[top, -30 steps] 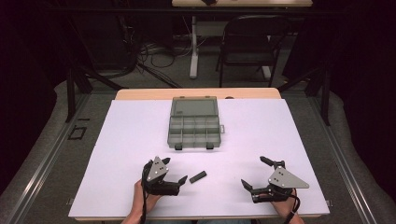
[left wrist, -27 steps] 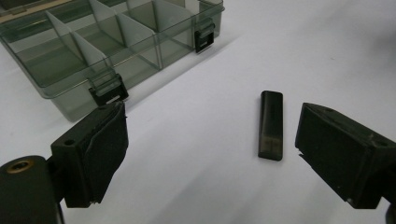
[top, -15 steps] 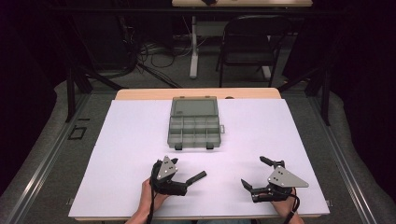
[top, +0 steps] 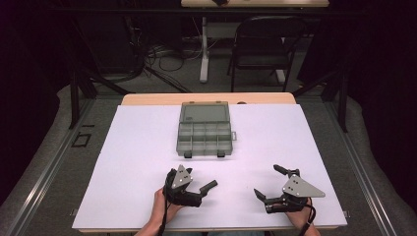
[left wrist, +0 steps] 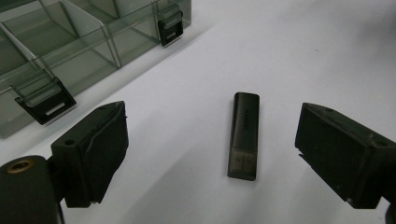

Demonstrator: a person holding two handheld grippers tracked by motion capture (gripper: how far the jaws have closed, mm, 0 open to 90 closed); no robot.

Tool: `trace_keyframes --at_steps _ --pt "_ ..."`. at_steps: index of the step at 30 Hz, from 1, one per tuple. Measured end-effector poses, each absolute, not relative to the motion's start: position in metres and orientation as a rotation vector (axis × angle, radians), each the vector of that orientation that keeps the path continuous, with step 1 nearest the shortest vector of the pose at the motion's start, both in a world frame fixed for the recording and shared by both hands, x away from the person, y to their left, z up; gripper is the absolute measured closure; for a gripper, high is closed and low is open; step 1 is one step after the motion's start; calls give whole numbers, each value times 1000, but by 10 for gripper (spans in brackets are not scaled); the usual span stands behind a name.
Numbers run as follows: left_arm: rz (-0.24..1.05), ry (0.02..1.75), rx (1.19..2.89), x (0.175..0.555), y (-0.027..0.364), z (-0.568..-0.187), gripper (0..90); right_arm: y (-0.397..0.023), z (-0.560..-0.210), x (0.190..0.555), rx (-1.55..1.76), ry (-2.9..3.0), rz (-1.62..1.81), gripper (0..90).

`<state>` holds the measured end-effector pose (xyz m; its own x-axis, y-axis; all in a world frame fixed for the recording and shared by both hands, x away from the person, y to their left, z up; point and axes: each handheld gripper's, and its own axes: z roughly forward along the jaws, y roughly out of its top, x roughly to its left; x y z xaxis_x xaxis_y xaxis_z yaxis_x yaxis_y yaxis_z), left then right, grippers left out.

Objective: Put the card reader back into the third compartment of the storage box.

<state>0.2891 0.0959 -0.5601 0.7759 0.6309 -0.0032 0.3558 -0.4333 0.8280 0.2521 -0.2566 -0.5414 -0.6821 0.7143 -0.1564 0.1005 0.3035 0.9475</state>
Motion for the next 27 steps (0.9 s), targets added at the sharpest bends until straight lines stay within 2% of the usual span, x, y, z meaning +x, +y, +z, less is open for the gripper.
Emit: trace_keyframes --at_steps 7,10,12,13,18,27 --pt "359 716 2107 288 92 -562 183 -256 -542 252 719 2011 1395 0" --pt "348 701 2117 287 90 -563 304 -257 -541 252 718 2010 1394 0" --pt "347 697 2120 286 89 -563 332 -257 -541 252 717 2008 1393 0" --pt "341 690 2131 286 88 -564 396 -257 -541 252 716 2008 1394 0" --pt "329 675 2146 285 87 -565 532 -257 -542 252 718 2012 1395 1" --pt "290 678 2189 288 85 -566 644 -256 -542 252 708 2019 1391 1"
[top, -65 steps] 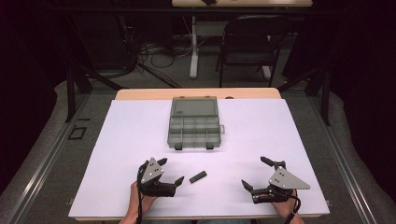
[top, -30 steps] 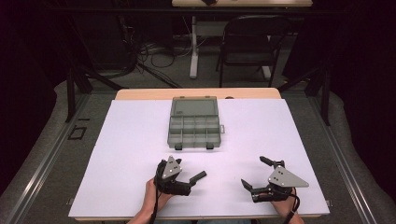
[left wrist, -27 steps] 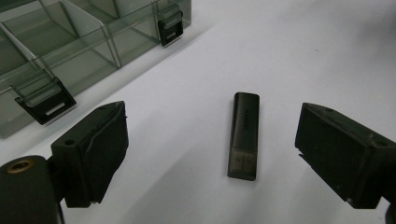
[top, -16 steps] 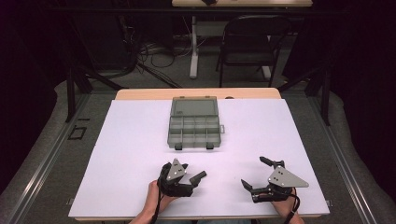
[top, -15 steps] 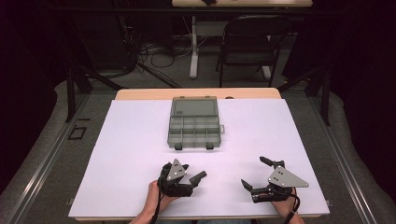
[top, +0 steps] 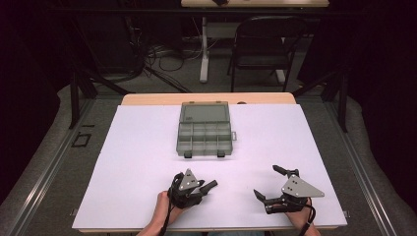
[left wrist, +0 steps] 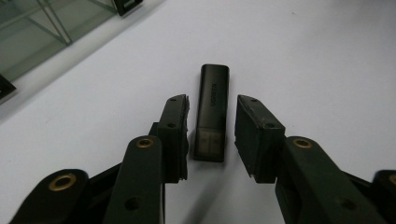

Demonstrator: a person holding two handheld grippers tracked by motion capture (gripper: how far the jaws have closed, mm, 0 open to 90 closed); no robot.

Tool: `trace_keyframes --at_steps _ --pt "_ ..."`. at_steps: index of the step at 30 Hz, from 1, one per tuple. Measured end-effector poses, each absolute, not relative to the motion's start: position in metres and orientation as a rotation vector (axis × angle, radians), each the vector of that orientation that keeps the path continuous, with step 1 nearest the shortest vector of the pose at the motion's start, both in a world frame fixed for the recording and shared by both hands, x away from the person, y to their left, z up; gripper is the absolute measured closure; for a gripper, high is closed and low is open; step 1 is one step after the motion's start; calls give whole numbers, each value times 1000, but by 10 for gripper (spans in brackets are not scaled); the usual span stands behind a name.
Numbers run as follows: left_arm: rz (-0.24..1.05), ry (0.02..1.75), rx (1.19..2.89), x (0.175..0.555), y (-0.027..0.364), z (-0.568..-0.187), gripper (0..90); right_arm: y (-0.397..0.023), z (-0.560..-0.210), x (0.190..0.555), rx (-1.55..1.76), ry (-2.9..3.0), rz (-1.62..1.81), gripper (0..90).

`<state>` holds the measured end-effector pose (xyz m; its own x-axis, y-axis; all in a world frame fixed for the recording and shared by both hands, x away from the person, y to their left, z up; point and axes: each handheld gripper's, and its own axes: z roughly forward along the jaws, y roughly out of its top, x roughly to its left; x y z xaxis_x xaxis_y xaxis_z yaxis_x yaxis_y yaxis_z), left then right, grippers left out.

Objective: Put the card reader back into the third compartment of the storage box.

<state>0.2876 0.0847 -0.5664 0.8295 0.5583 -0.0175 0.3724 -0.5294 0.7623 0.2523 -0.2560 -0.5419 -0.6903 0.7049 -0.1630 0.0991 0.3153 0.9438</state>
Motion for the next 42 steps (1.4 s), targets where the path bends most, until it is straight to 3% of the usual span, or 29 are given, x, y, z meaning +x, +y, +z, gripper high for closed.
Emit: trace_keyframes --at_steps 16,42 --pt "272 675 2222 289 83 -567 736 -257 -542 252 706 2022 1387 5" --pt "290 648 2132 287 92 -555 742 -257 -541 252 707 2018 1385 5"
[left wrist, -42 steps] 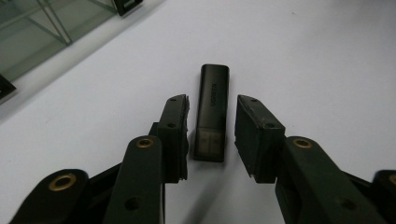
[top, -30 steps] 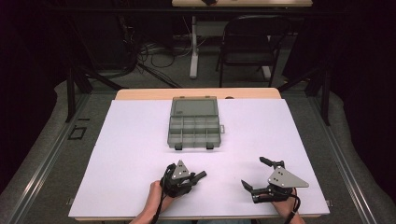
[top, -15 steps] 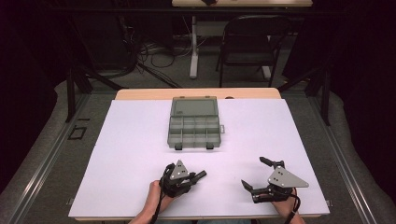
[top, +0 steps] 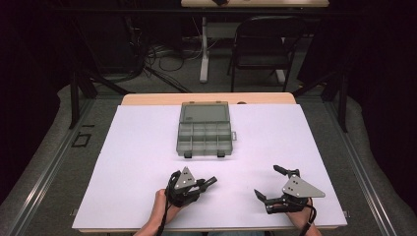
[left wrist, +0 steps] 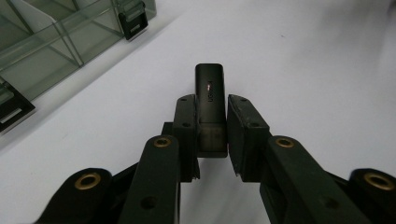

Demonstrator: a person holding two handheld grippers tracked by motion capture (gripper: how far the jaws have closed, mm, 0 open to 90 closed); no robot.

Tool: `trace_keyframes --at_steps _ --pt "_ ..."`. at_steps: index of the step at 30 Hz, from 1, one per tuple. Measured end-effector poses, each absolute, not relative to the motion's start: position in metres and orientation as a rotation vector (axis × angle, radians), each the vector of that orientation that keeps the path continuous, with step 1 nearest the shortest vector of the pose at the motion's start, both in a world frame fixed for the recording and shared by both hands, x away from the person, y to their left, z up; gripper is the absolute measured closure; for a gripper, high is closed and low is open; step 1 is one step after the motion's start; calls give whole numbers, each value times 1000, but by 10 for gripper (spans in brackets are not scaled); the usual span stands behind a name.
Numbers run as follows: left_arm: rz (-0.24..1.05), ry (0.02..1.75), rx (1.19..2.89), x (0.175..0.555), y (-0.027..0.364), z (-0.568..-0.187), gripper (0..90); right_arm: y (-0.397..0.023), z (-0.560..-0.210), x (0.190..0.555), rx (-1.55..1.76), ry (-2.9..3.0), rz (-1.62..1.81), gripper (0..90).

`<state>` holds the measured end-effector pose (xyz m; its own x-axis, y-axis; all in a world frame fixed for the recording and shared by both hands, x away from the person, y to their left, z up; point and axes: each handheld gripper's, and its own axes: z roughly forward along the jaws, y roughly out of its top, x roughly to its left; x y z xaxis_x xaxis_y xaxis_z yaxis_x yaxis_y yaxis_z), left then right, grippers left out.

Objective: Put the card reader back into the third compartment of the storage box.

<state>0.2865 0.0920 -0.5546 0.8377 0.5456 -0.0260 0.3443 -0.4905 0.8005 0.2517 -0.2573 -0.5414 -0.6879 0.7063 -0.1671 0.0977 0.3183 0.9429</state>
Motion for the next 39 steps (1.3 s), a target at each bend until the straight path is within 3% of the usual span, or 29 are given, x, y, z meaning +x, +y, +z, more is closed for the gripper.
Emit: trace_keyframes --at_steps 39 --pt "348 673 2043 289 110 -541 741 -258 -542 253 712 2018 1382 7"
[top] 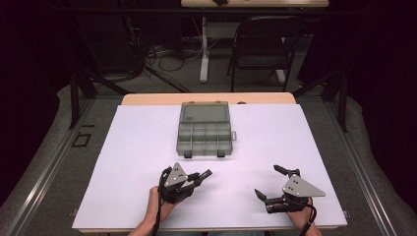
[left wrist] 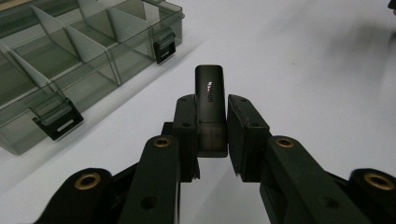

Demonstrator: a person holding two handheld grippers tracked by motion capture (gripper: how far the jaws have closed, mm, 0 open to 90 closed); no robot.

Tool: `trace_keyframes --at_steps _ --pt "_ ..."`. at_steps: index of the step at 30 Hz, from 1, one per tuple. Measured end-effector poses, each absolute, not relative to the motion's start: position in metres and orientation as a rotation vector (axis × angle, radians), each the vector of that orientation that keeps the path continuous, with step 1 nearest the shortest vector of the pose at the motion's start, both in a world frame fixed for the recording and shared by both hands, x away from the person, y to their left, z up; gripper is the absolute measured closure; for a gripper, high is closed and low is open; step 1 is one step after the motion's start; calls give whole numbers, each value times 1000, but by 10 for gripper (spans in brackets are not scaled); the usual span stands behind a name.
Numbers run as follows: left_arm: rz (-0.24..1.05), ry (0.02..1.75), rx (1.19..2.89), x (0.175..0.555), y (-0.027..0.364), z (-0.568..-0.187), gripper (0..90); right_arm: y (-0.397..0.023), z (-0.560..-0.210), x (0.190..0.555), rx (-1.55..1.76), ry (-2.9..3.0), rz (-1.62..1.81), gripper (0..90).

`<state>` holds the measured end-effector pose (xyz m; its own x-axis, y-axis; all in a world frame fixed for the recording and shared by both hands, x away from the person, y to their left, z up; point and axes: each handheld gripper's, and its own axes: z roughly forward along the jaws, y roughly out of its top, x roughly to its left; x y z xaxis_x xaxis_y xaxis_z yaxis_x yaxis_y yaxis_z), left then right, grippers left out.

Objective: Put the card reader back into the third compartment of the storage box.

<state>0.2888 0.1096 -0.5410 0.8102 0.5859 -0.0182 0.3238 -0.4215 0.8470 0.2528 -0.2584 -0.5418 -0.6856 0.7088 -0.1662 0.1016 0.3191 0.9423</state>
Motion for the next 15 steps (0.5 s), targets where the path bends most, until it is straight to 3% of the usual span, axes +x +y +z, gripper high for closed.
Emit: trace_keyframes --at_steps 15 --pt "371 686 2018 291 116 -537 741 -258 -542 253 713 2023 1379 7"
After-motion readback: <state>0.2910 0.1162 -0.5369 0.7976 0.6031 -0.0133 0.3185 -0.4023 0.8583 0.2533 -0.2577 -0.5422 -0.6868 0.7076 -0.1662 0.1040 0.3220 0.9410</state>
